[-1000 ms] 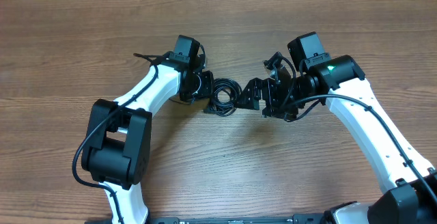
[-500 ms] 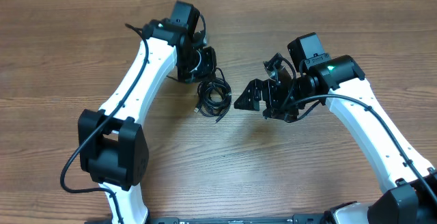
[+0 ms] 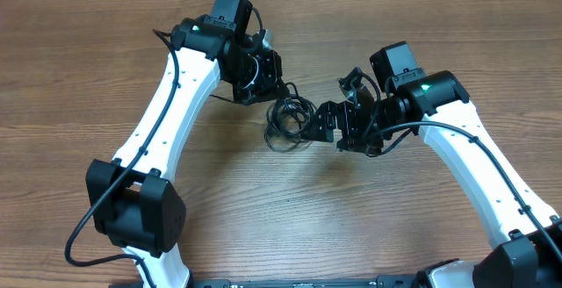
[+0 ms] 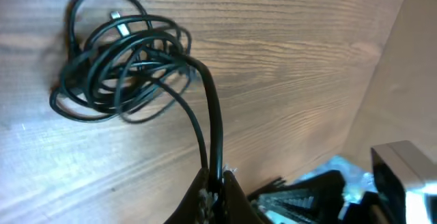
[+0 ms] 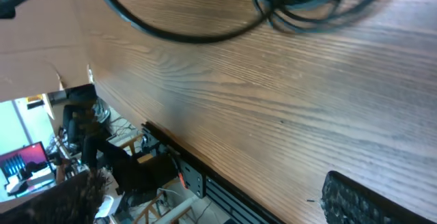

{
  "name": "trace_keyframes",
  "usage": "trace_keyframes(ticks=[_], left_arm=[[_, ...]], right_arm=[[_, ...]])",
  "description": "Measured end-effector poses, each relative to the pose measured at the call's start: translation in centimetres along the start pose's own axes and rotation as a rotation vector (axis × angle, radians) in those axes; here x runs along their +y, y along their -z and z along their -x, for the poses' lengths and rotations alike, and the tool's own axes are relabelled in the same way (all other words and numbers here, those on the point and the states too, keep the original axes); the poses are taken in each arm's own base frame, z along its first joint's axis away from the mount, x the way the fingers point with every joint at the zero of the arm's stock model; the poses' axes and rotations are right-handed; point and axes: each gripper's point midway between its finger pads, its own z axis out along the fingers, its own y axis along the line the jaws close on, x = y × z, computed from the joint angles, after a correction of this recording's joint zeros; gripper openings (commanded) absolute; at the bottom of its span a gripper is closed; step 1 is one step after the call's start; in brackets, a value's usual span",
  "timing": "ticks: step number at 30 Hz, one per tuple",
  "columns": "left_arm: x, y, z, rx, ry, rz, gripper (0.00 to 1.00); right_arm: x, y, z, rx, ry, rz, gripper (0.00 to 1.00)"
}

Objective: Untangle cables

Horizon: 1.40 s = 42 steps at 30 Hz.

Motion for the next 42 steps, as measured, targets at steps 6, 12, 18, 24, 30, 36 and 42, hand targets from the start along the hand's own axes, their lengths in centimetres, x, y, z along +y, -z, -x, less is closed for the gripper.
trace_keyframes(ticks=[6, 12, 18, 24, 30, 36, 42], left_arm=[[-0.3, 1.4, -1.4, 0.010, 0.140, 0.003, 0.04], [-1.2, 1.7, -2.3, 0.049, 0.225, -0.037, 0.04], [-2.8, 2.1, -3.0, 0.102, 0.255, -0.113, 0.04], [-5.0, 3.3, -2.9, 0.096, 0.227, -0.168, 0.04], [-6.2, 4.4, -2.7, 0.076, 0.199, -0.195, 0.04], [-6.0, 4.4, -2.9, 0.084, 0.211, -0.188, 0.04], [-5.5, 4.3, -2.6, 0.063, 0.212, -0.161, 0.04]], right_arm=[[0.4, 0.1, 0.4, -0.012, 0.076, 0.018, 1.00], [1.9, 1.5, 2.0, -0.078, 0.173, 0.006, 1.00], [3.1, 2.3, 3.4, -0.140, 0.270, -0.007, 0.98], [3.0, 1.0, 3.3, -0.149, 0.338, -0.116, 0.93], [2.7, 0.7, 3.7, -0.168, 0.363, -0.176, 0.51], [3.1, 0.6, 3.8, -0.174, 0.376, -0.160, 0.04], [4.2, 0.4, 3.3, -0.157, 0.340, -0.092, 0.04]])
